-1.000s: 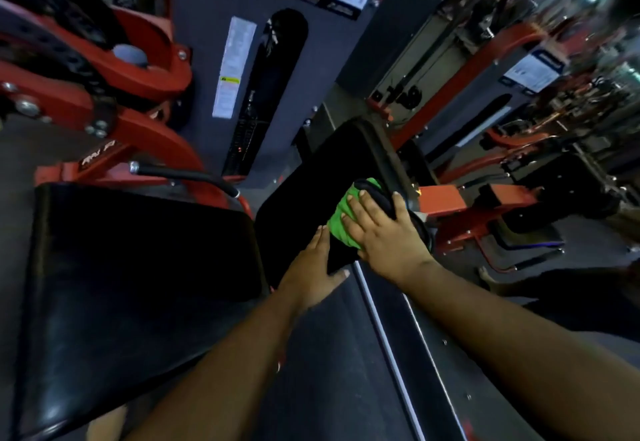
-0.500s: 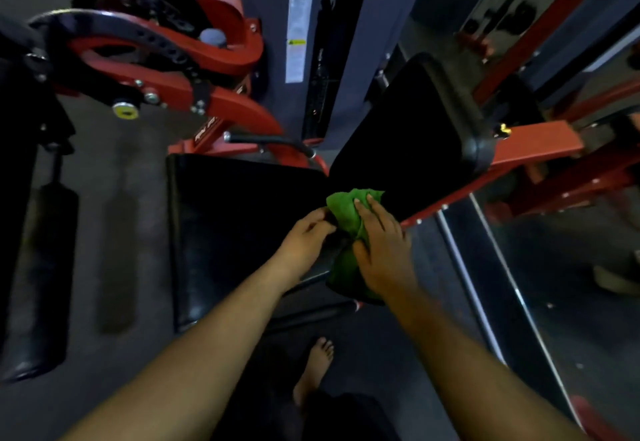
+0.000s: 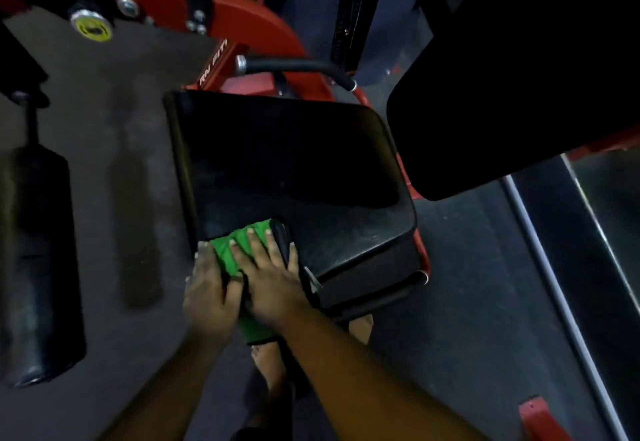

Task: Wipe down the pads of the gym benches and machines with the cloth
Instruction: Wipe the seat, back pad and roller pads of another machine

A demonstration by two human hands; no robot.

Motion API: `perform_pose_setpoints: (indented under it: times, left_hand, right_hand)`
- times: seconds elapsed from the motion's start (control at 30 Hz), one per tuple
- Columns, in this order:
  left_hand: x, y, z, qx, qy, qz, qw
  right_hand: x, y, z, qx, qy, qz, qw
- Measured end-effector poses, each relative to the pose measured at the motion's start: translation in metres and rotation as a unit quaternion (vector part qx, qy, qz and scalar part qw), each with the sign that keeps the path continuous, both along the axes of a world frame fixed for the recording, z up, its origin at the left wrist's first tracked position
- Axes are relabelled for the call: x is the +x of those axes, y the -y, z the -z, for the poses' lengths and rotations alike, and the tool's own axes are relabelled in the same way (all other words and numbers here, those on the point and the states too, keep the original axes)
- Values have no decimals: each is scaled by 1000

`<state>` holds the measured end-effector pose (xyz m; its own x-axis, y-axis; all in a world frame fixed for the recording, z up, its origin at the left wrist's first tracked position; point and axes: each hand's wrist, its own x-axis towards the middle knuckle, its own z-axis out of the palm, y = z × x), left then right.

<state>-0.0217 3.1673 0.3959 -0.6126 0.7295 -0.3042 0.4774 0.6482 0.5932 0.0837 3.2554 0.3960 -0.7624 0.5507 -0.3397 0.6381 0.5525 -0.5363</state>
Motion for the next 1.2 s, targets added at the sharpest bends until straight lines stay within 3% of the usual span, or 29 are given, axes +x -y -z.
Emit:
perform_pose_setpoints:
  times: [0.1,0.23,0.4,0.57,0.8,0.87,1.0,1.1,1.2]
  left_hand:
    - [2,-1,17,-45,-105,54,992]
    - [15,-13,25,-39,-210,146,966]
    - [35,-47,32,-65,-270,277,920]
    - [43,-62,35,-92,-302,320,893]
    - [45,-61,34,-94,-295,327,893]
    - [44,-61,34,-83,-289,329,895]
    - [41,-58,34,-59,-257,324,909]
    - [36,-56,31,-34,-207,317,925]
    - [24,-44,23,23,-111,280,953]
  right_hand:
    - [1,-3,28,58,0,-6,998]
    - [31,-40,47,123,31,37,991]
    - [73,-82,65,113,75,96,986]
    - [104,-107,80,104,89,162,977]
    - [152,-138,98,75,105,341,931]
    - [146,-133,98,52,86,429,898]
    - [119,-126,83,-47,10,605,795]
    - [86,-102,62,-114,24,648,753]
    - [56,-56,42,-168,49,628,758]
